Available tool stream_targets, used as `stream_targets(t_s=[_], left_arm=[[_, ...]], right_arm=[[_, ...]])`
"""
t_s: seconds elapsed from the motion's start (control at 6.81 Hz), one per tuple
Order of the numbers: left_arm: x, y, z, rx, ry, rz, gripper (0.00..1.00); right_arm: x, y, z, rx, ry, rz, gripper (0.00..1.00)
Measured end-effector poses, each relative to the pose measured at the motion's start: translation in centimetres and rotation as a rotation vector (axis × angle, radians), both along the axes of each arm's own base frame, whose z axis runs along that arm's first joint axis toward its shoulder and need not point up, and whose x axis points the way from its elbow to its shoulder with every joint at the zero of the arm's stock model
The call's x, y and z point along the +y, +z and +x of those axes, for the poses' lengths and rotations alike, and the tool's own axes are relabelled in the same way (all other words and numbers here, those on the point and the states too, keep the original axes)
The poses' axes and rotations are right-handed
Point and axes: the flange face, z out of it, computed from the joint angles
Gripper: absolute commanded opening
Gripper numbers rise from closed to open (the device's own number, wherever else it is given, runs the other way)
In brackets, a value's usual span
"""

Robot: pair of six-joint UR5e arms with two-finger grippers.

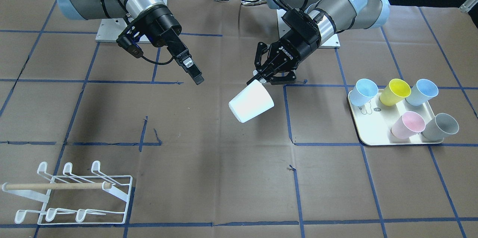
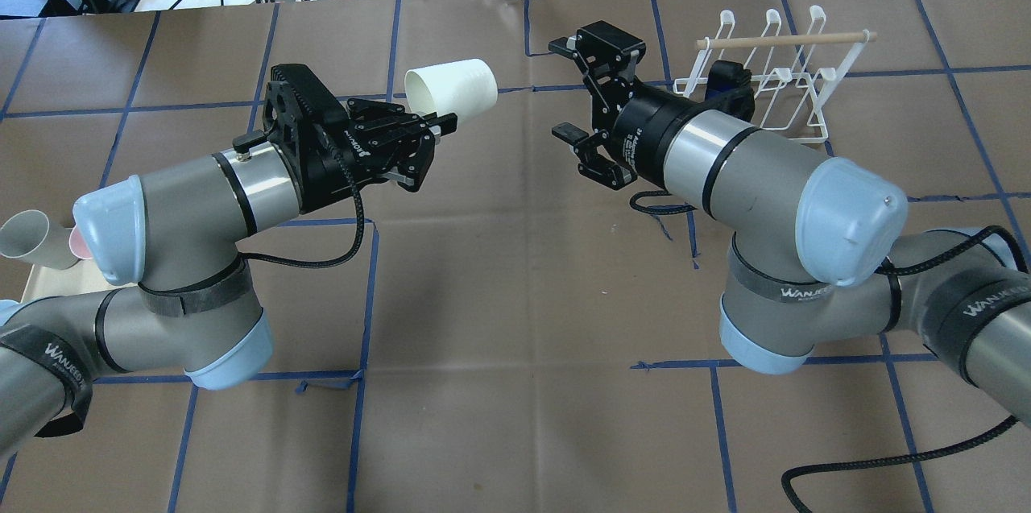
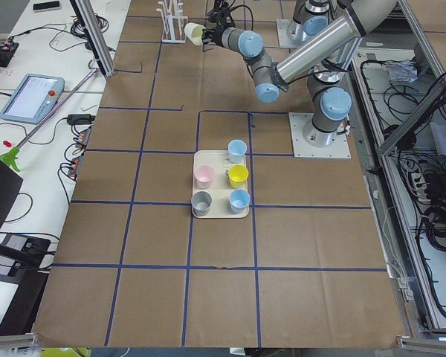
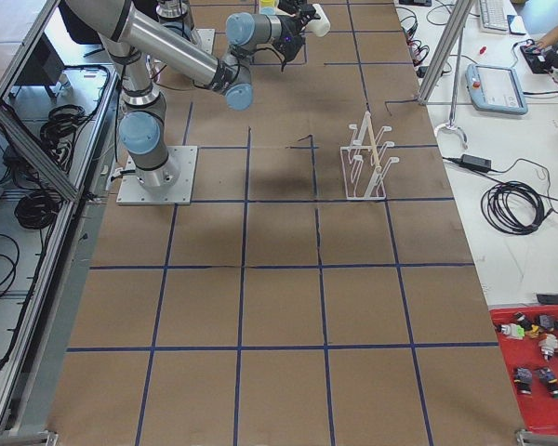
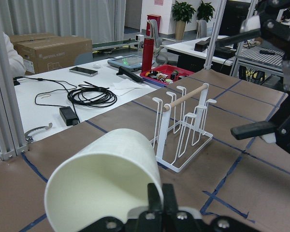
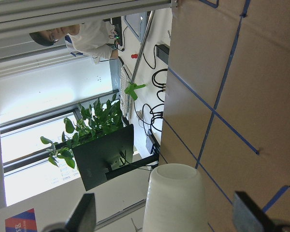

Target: Transfer IKEA cup to right arm and place on rack

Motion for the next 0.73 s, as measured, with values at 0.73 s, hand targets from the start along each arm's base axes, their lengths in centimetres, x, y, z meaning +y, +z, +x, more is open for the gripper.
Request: stream_targets(t_s=[0.73], left_arm=[[0.1, -0.1, -0.1, 0.003, -0.006, -0.001, 0.0]], right_arm=[[-0.1, -1.4, 4.3, 0.057, 0.108, 0.003, 0.96]])
